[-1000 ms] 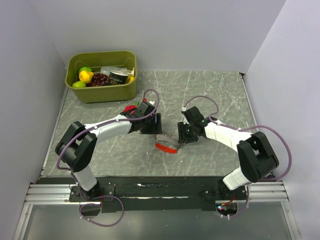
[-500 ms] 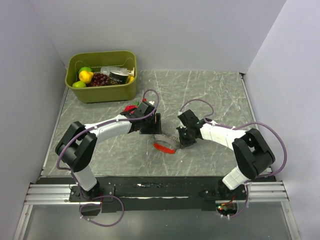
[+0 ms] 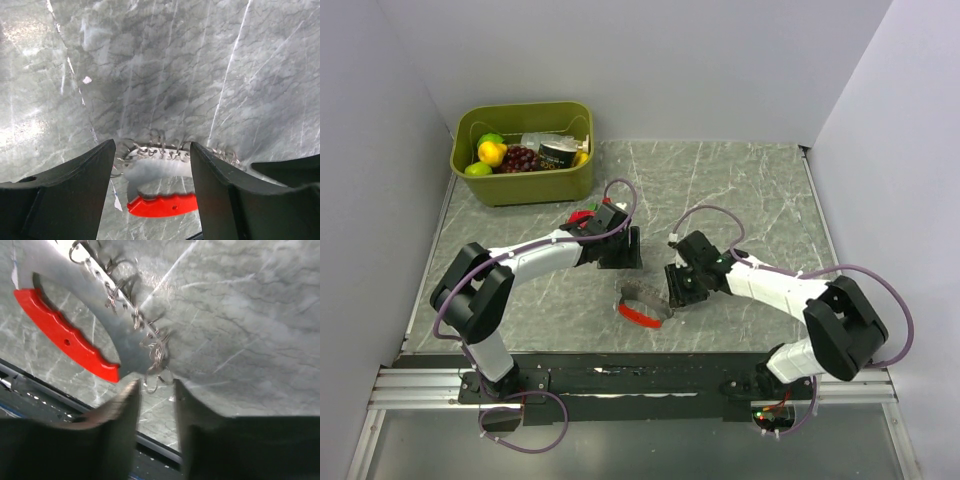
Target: Put the keys on the keyring
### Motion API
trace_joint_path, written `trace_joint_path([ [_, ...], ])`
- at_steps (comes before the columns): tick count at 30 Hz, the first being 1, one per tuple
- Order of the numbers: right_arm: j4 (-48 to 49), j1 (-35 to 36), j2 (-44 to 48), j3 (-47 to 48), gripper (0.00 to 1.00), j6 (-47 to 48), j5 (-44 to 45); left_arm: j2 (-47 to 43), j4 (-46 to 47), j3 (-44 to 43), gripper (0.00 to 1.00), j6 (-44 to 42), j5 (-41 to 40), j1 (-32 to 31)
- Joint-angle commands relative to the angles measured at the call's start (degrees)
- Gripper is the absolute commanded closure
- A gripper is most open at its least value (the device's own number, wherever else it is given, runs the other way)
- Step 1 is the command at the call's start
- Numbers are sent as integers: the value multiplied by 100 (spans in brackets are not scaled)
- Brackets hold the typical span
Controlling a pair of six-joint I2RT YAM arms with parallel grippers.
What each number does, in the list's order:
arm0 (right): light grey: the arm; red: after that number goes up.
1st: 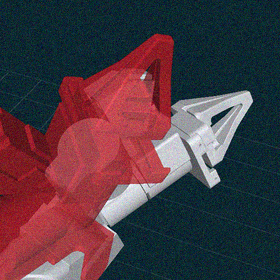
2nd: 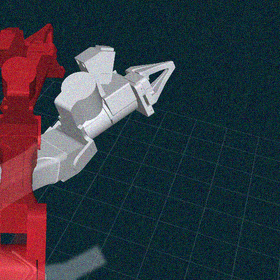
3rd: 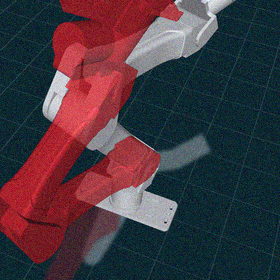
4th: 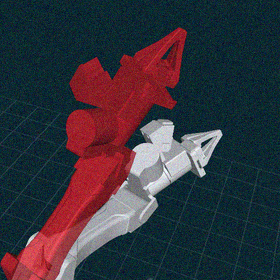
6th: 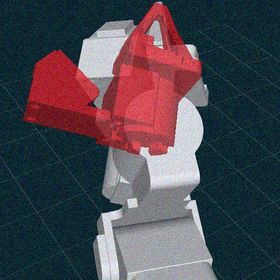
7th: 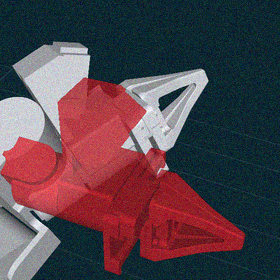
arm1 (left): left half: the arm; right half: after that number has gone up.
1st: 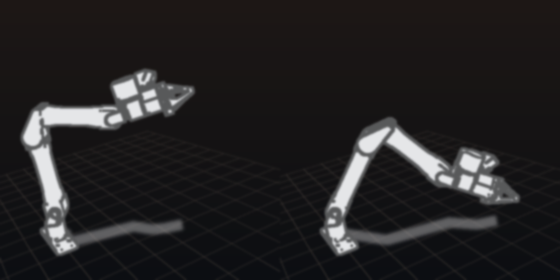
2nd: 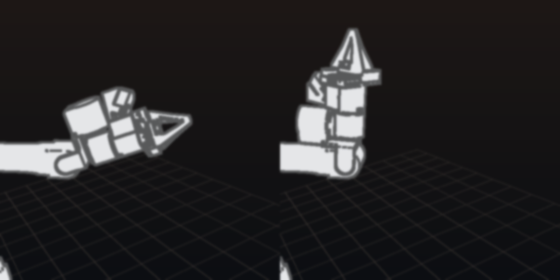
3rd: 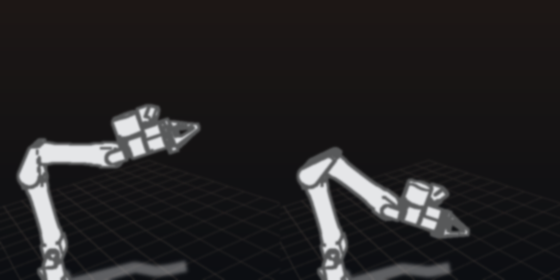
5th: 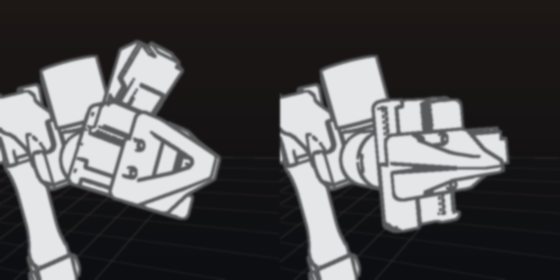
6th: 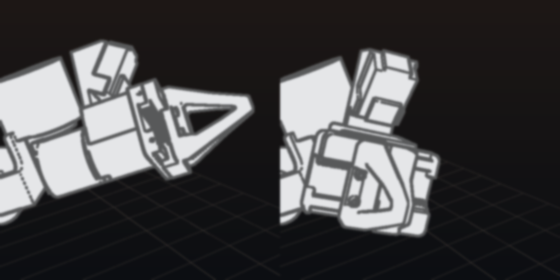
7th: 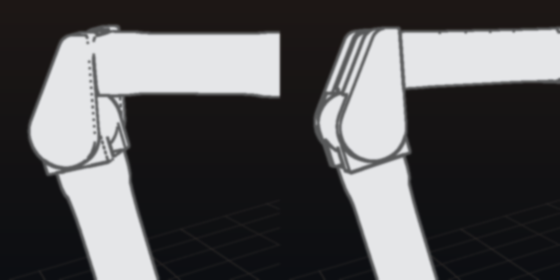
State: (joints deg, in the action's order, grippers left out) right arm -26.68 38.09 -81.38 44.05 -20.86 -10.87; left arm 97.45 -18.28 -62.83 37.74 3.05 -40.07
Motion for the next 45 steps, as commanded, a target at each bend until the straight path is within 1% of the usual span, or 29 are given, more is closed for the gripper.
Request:
trace_joint_path([
  [1,-48,6,307,103,51,-41,243,-226,44,51,32,59,-120,35],
  [2,-48,6,360,156,50,-41,235,-235,27,60,32,50,-129,44],
  [3,-57,6,386,182,45,-32,226,-253,-26,69,32,41,-173,35],
  [6,-66,111,492,305,43,73,208,-314,-105,130,33,-12,-278,35],
  [9,-232,452,448,542,43,188,576,-384,-114,297,33,-3,-287,52],
  [12,-268,743,203,762,47,214,639,-455,-70,499,33,58,-261,96],
  [13,-242,788,124,824,51,188,613,-464,-18,552,33,85,-191,105],
  [14,-215,840,-60,859,64,162,587,-481,-9,639,33,102,-156,123],
  [15,-189,937,-149,877,71,127,552,-481,18,684,33,120,-129,140],
  [16,-128,972,-332,947,76,83,525,-464,44,719,33,146,-68,158],
  [17,-66,1025,-421,965,84,56,499,-464,53,772,34,155,-42,158],
  [20,110,1113,-773,1070,95,-67,332,-420,149,868,34,199,73,175],
  [23,259,1113,-1133,1149,100,-199,121,-350,237,939,35,252,222,167],
  [27,338,1113,-1467,1132,100,-357,-2,-288,360,1027,37,304,372,175],
  [29,286,1105,-1582,1106,100,-436,102,-244,413,1071,39,340,424,167],
  [37,66,1069,-1574,983,100,-524,401,-42,712,1220,46,454,803,158],
  [39,5,1034,-1565,956,100,-498,533,-33,730,1264,49,480,820,140],
  [40,-82,1008,-1530,930,100,-472,586,-33,773,1299,54,489,864,123],
  [42,-145,955,-1495,912,100,-393,674,-33,826,1326,57,524,899,105],
  [43,-206,903,-1442,903,100,-357,761,-24,870,1343,62,542,943,96],
  [45,-259,850,-1380,868,100,-270,858,2,923,1352,64,559,978,61],
])
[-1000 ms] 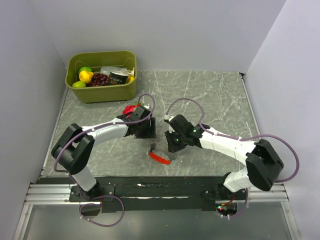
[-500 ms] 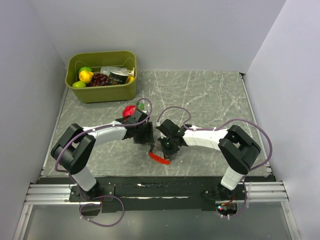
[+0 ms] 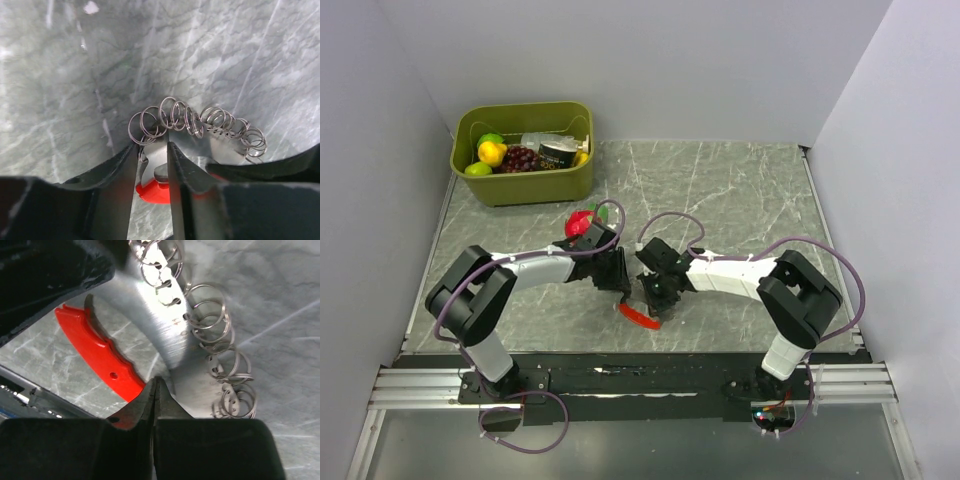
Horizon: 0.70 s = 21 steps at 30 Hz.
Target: Put the keys on the keyring
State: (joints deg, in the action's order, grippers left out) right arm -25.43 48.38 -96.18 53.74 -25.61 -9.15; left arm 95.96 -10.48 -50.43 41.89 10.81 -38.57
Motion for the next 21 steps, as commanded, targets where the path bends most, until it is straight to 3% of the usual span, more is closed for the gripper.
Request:
trace_joint_path([
  [1,-419,-232,160,-100,100,283,791,194,169,122,66,170,211,-107],
  [7,-559,-408,161,-74,100,512,1063,353,204,34,72,250,246,-274],
  [21,-524,-663,-409,804,100,820,1451,353,292,-116,71,557,185,-907],
])
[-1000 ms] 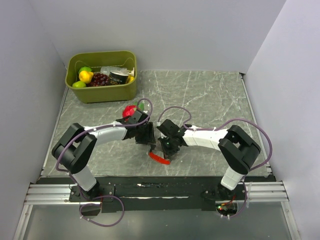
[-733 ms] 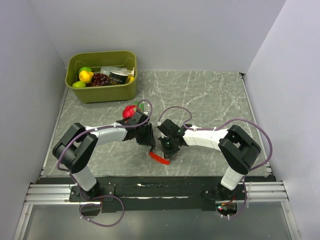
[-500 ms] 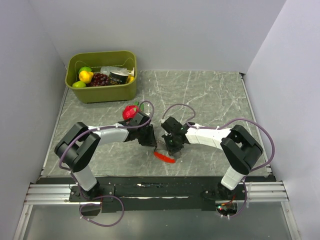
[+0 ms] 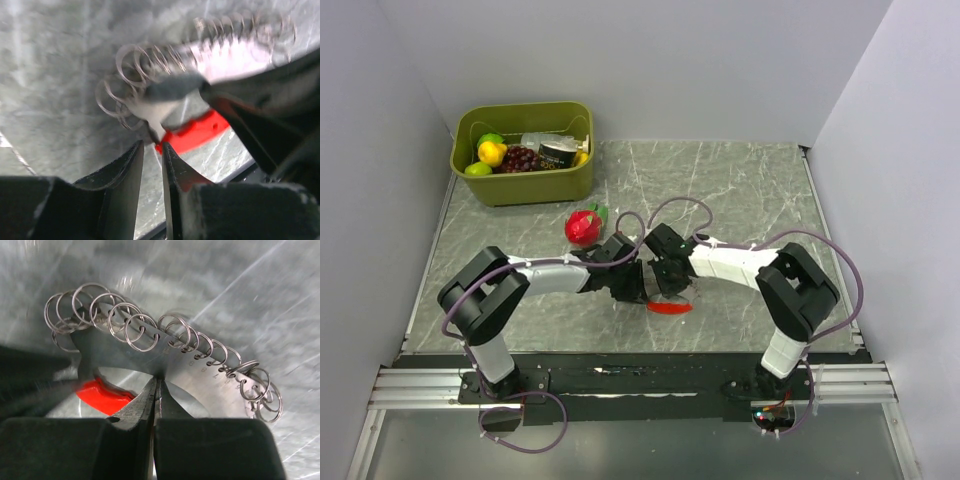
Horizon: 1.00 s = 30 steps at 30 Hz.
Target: Put the keys on the keyring
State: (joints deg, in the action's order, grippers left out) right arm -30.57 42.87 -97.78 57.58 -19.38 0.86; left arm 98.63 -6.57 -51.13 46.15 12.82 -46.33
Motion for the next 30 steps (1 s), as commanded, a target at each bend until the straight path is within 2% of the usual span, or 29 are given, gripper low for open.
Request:
trace_joint_path([
  [1,24,-156,-277,473,100,215,458,43,-73,-37,70,140,10,-140],
  [3,42,-183,-312,604,100,267,424,7,-47,-37,69,131,36,-166],
  [8,16,-218,-67,623,100,347,318,-291,94,16,59,52,37,-158],
  [11,16,-305,372,386,100,268,126,-502,-195,-168,51,-141,-287,-70],
  [16,305,-648,1506,-361,100,-101,-384,-863,-91,-239,44,-317,-184,360],
  [21,508,-1105,2174,-1108,100,-461,-1008,-347,-213,-878,46,-659,10,844],
  [25,630,-1141,2202,-1504,100,-655,-1158,226,-336,-1442,52,-809,133,985],
  [30,1008,-1255,2228,-2101,100,-1068,-1457,990,-319,-2013,55,-774,370,1029],
])
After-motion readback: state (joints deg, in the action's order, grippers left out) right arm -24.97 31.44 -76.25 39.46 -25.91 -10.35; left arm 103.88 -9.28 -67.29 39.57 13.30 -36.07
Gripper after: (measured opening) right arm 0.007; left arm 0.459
